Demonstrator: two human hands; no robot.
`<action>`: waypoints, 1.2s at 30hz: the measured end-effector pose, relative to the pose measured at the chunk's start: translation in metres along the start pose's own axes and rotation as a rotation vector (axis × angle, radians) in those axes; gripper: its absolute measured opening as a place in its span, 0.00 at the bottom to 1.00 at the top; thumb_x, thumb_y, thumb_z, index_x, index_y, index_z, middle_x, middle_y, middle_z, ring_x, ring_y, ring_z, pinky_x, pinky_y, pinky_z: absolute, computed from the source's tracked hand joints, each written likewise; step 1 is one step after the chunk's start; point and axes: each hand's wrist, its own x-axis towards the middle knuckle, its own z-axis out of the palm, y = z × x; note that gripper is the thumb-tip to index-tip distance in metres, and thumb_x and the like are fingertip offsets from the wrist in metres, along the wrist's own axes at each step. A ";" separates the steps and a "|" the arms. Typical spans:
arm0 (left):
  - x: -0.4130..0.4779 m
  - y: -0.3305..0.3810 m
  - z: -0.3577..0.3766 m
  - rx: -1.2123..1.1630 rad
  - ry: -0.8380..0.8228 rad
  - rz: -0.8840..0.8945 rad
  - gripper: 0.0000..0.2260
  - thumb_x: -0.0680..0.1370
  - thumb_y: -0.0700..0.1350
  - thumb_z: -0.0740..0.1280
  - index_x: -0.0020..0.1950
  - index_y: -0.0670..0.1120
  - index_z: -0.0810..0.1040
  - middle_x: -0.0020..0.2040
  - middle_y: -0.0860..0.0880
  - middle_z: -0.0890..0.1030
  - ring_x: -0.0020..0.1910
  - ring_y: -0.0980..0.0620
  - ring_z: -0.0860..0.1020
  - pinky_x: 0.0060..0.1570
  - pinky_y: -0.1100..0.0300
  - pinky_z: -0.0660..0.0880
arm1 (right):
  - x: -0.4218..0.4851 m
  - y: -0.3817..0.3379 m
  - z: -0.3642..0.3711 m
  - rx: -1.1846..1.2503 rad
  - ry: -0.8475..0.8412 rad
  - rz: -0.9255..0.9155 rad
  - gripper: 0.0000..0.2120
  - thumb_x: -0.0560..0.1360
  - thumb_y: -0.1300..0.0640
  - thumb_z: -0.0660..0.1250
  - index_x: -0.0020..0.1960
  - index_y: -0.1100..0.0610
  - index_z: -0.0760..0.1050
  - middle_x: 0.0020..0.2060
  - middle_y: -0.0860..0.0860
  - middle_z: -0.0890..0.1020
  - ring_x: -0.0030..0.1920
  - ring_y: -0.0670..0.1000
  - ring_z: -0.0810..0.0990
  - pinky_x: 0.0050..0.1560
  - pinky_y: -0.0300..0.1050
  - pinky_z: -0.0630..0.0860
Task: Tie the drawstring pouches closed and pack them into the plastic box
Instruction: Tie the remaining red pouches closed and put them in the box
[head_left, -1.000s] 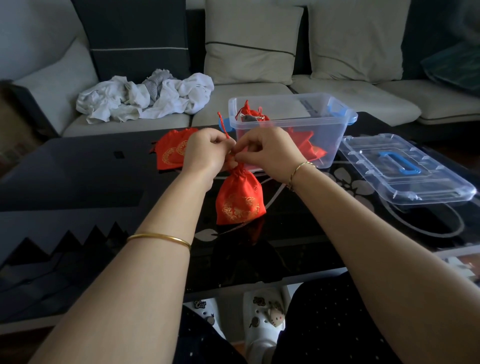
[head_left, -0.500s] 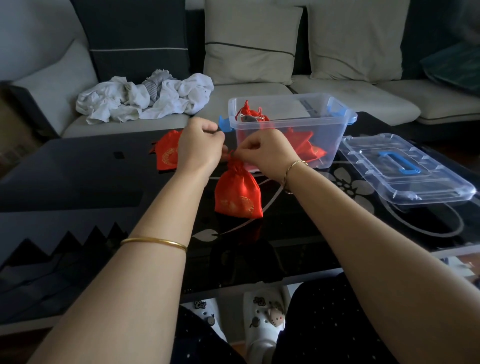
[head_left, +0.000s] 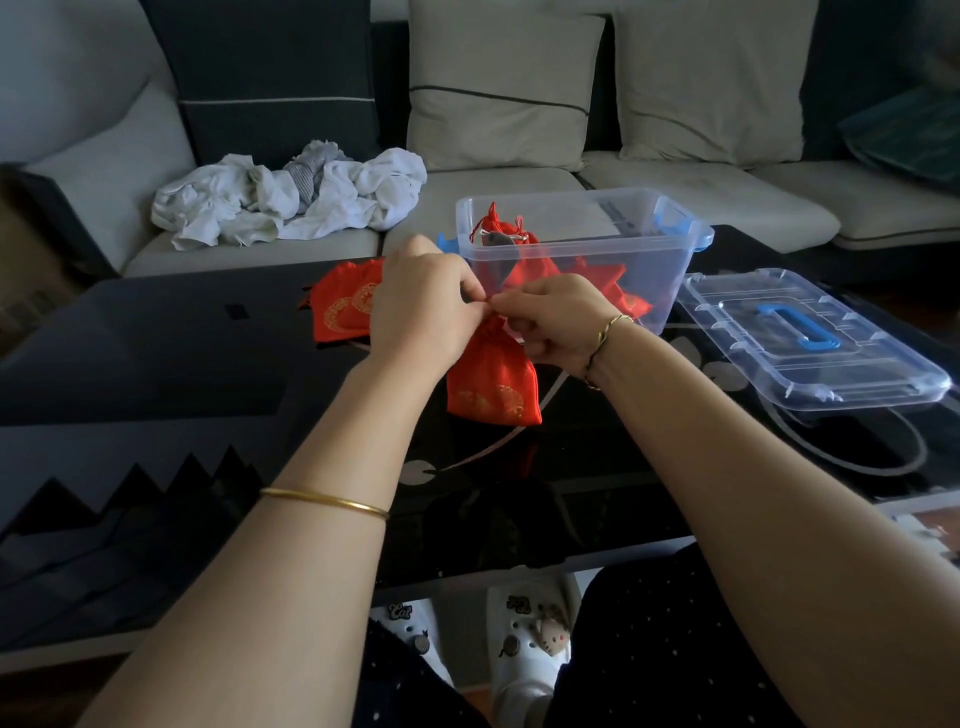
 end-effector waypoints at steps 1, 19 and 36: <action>0.000 0.000 0.001 0.015 -0.001 0.000 0.05 0.72 0.46 0.73 0.45 0.47 0.84 0.54 0.45 0.74 0.56 0.45 0.73 0.52 0.48 0.75 | -0.001 0.000 -0.001 -0.023 -0.007 -0.007 0.08 0.75 0.62 0.66 0.38 0.63 0.76 0.26 0.53 0.68 0.26 0.47 0.63 0.28 0.39 0.59; 0.002 -0.009 0.006 -0.243 -0.153 -0.208 0.09 0.76 0.38 0.62 0.36 0.37 0.76 0.42 0.40 0.77 0.35 0.49 0.80 0.36 0.59 0.74 | 0.005 0.021 -0.019 -0.468 0.068 -0.147 0.10 0.78 0.54 0.60 0.54 0.59 0.75 0.39 0.52 0.78 0.37 0.50 0.78 0.38 0.42 0.77; 0.043 0.005 0.010 -0.935 0.026 -0.447 0.08 0.78 0.37 0.63 0.40 0.43 0.74 0.37 0.47 0.78 0.32 0.55 0.79 0.39 0.62 0.79 | 0.006 -0.005 -0.035 -0.573 0.305 -0.381 0.10 0.73 0.58 0.67 0.53 0.60 0.80 0.48 0.56 0.83 0.50 0.56 0.80 0.55 0.55 0.76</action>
